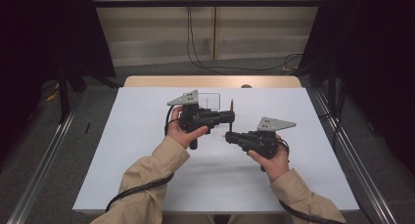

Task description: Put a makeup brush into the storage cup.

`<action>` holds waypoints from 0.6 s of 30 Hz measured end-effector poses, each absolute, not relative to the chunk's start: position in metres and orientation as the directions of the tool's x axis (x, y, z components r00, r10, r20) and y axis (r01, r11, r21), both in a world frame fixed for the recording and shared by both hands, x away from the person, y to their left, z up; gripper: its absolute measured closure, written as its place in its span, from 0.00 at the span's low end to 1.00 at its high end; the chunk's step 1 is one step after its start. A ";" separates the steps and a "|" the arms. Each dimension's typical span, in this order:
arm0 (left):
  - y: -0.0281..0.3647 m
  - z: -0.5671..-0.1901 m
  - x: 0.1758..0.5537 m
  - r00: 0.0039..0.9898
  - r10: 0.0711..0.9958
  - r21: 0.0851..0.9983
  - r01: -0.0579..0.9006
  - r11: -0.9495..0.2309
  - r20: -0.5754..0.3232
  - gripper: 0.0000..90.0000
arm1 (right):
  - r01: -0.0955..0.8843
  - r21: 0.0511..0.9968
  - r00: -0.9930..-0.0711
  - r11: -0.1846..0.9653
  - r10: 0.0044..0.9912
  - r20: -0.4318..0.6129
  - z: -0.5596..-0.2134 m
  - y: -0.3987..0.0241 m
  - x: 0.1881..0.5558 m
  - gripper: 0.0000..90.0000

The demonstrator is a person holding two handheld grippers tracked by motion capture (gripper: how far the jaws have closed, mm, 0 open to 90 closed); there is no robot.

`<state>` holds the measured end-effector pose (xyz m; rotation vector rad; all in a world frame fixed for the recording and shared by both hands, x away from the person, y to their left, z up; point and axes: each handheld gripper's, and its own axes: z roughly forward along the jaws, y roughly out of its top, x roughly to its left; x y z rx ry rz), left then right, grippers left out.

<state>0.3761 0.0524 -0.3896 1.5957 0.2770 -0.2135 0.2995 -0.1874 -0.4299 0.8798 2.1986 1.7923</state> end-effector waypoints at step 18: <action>0.058 -0.383 0.376 0.957 0.049 0.958 0.286 -0.025 -0.284 0.93 | 0.332 0.939 -0.793 0.094 0.567 0.224 -0.428 -0.197 0.298 0.52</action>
